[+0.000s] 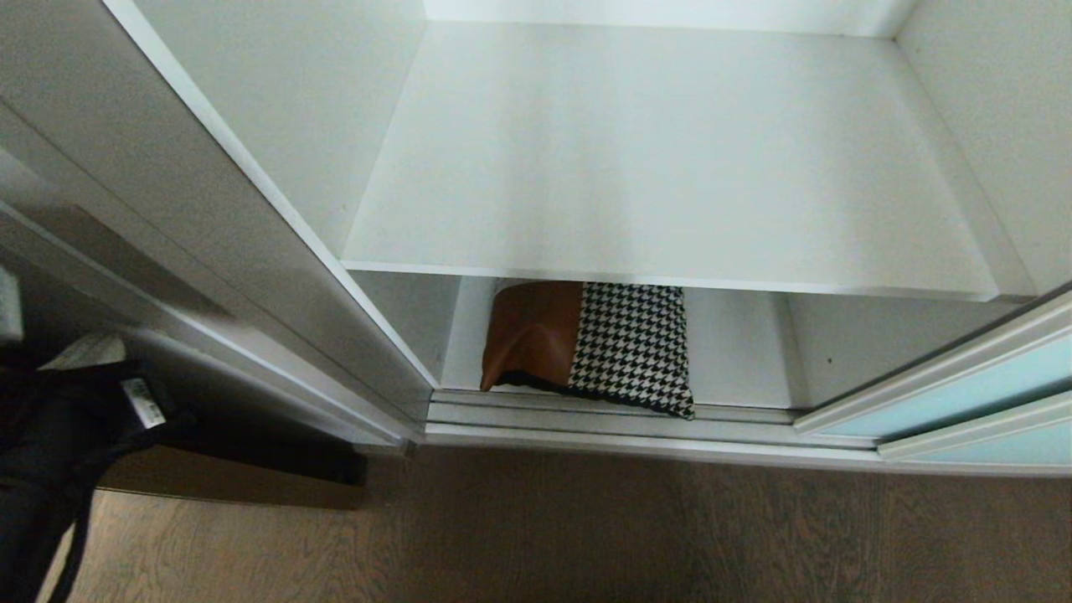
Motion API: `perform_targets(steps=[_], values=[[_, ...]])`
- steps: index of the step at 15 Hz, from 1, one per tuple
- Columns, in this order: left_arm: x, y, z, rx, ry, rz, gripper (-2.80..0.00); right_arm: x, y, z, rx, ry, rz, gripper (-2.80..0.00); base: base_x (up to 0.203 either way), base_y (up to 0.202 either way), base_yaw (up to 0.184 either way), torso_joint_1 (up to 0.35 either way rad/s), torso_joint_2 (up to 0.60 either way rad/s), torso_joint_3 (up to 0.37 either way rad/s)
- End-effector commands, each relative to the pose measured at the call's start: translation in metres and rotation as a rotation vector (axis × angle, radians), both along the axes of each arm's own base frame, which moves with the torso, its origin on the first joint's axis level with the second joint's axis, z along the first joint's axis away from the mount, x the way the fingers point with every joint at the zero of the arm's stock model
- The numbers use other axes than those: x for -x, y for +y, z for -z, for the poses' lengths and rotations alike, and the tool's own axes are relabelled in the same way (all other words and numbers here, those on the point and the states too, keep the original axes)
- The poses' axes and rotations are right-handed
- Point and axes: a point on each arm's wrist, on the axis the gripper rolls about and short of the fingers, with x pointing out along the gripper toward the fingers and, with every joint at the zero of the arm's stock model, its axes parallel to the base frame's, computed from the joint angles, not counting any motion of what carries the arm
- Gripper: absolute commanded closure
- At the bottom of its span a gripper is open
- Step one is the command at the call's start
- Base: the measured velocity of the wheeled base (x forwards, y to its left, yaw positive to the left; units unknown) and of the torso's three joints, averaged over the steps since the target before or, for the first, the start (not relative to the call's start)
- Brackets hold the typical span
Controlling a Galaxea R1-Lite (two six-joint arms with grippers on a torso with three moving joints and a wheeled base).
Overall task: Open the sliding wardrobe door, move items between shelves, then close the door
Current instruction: Place the pillow on the lower shelf, then close the door
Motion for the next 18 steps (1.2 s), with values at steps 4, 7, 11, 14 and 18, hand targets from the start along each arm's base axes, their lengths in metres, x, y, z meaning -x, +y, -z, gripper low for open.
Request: perform_targets(steps=[4, 7, 11, 14, 18], values=[[0.057, 0.035, -0.001, 0.009, -0.097, -0.150, 0.00, 0.025, -0.001, -0.005, -0.081, -0.106, 0.050, 0.00, 0.000, 0.000, 0.000, 0.000, 0.00, 0.000], [0.083, 0.044, 0.014, -0.001, -0.119, -0.179, 0.00, 0.033, -0.002, -0.001, -0.083, -0.133, 0.049, 0.00, 0.000, 0.000, 0.000, 0.000, 0.00, 0.000], [0.118, 0.051, 0.032, -0.013, -0.191, -0.191, 0.00, 0.051, -0.003, 0.001, -0.085, -0.164, 0.046, 0.00, 0.000, 0.000, 0.000, 0.000, 0.00, 0.000], [0.134, 0.052, 0.062, -0.015, -0.184, -0.223, 0.00, 0.064, -0.004, 0.004, -0.088, -0.199, 0.044, 0.00, 0.000, 0.000, 0.000, 0.000, 0.00, 0.000], [0.145, 0.052, 0.072, 0.024, -0.205, -0.293, 0.00, 0.066, -0.004, 0.004, -0.091, -0.191, 0.045, 0.00, 0.000, 0.000, 0.000, 0.000, 0.00, 0.000]])
